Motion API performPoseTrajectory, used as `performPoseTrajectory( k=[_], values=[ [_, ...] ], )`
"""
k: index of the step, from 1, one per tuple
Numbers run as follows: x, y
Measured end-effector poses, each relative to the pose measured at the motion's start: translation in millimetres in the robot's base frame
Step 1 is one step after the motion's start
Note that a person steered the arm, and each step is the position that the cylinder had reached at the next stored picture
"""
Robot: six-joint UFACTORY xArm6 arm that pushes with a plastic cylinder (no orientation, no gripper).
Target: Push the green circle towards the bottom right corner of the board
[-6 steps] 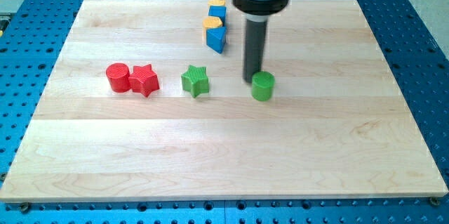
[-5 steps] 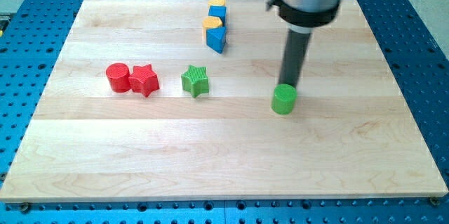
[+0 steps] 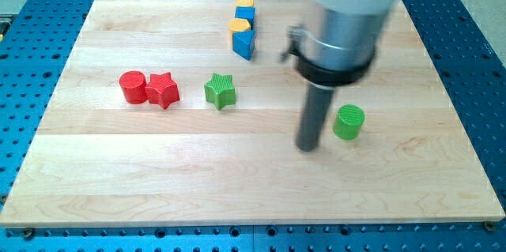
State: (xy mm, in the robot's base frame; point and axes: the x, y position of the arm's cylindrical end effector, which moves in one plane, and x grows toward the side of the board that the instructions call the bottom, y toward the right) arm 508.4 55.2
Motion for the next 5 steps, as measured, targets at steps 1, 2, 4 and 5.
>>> performPoseTrajectory(
  k=[1, 2, 4, 5],
  values=[
    [-48.6, 31.2],
    [-39.2, 89.9],
    [-2.4, 114.8],
    [-27.2, 89.7]
  ],
)
